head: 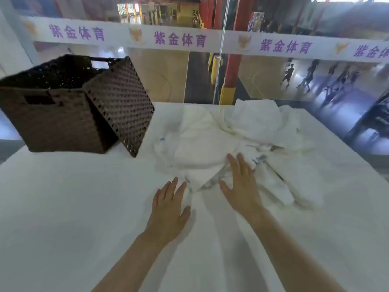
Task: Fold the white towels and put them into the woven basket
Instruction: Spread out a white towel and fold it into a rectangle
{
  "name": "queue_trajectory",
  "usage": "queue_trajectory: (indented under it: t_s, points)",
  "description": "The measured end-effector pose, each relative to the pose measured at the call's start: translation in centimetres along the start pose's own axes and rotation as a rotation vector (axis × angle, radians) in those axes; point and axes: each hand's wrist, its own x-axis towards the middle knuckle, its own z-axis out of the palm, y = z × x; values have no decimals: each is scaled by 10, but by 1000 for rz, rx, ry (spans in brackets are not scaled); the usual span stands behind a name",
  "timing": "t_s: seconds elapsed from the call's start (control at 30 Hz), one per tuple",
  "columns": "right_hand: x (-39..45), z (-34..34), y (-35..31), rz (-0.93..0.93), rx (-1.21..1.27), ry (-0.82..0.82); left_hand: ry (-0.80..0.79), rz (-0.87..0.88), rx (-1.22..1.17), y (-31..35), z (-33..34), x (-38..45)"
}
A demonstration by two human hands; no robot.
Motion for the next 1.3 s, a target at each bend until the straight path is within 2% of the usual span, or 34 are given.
queue_trajectory:
  t_s: [0.07, 0.13, 0.3, 0.47, 0.57, 0.7, 0.93, 1.1, 1.3]
  points:
    - [4, 7, -1, -8, 16, 57, -8, 7, 68, -9, 20, -20]
    - [6, 10, -4, 24, -3, 29, -37, -6, 147, -17, 39, -46]
    - [-8, 16, -16, 48, -37, 32, 63, 9, 215, -20, 56, -89]
    - [-3, 15, -31, 43, -219, 91, 69, -2, 248, -19, 59, -104]
    - [6, 18, -36, 57, -155, 145, 84, -1, 244, -22, 59, -104]
    - [9, 28, -39, 108, 67, 175, 107, 8, 233, -25, 63, -103]
    - [-23, 39, -54, 9, 316, 386, 153, 13, 64, -27, 55, -102]
    - [-77, 55, -64, 82, 536, 231, 178, 13, -10, -25, 52, -102]
    - [-150, 46, -93, 160, 661, 128, 130, -87, -480, -19, 36, -111]
